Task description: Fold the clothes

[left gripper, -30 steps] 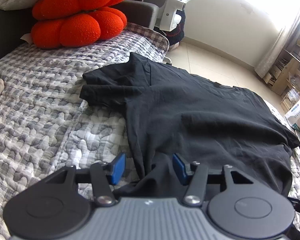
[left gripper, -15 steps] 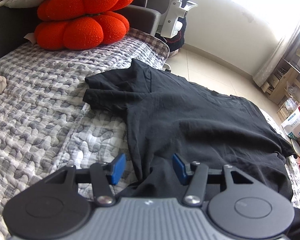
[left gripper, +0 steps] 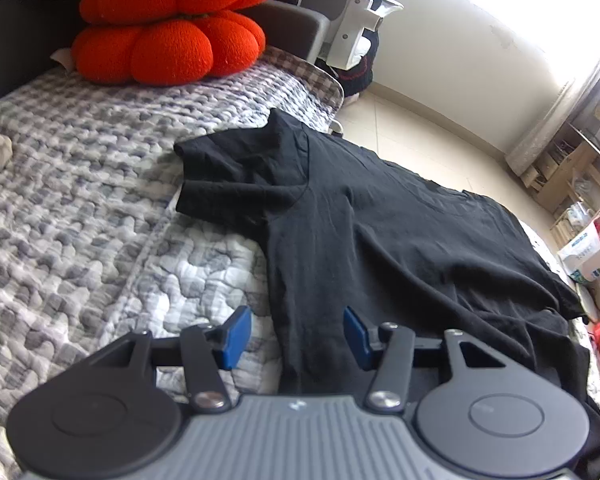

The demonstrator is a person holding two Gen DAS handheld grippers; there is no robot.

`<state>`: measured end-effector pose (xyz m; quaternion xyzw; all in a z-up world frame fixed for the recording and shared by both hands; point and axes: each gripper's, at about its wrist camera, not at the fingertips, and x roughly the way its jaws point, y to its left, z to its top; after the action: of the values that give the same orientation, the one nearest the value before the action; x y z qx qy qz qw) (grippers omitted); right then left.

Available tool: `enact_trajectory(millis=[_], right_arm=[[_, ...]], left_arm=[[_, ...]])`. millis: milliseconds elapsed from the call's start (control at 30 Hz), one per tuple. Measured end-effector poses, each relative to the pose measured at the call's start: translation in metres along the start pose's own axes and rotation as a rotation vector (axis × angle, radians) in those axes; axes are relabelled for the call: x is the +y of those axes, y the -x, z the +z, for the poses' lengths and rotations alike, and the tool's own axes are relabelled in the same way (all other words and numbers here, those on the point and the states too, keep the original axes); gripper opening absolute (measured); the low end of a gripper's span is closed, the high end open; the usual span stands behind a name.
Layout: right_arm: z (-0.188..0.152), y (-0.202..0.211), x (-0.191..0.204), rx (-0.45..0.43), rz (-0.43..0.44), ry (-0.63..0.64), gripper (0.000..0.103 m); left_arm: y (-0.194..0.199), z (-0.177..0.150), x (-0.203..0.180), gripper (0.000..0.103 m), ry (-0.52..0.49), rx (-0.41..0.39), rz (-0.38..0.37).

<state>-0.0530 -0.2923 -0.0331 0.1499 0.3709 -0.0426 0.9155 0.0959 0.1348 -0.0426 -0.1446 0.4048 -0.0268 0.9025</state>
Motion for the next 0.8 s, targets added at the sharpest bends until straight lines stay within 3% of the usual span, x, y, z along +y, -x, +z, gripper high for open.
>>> enact_trajectory(millis=[167, 567, 800], right_arm=[[0.0, -0.017, -0.007, 0.011, -0.037, -0.035, 0.002], [0.004, -0.02, -0.009, -0.01, -0.046, -0.046, 0.003], [0.008, -0.02, -0.014, 0.004, -0.002, -0.055, 0.012]], left_arm=[[-0.002, -0.002, 0.001, 0.051, 0.003, 0.078, -0.056], [0.005, -0.007, -0.02, 0.053, -0.048, 0.103, -0.016], [0.035, -0.011, -0.025, 0.06, -0.096, 0.076, -0.025]])
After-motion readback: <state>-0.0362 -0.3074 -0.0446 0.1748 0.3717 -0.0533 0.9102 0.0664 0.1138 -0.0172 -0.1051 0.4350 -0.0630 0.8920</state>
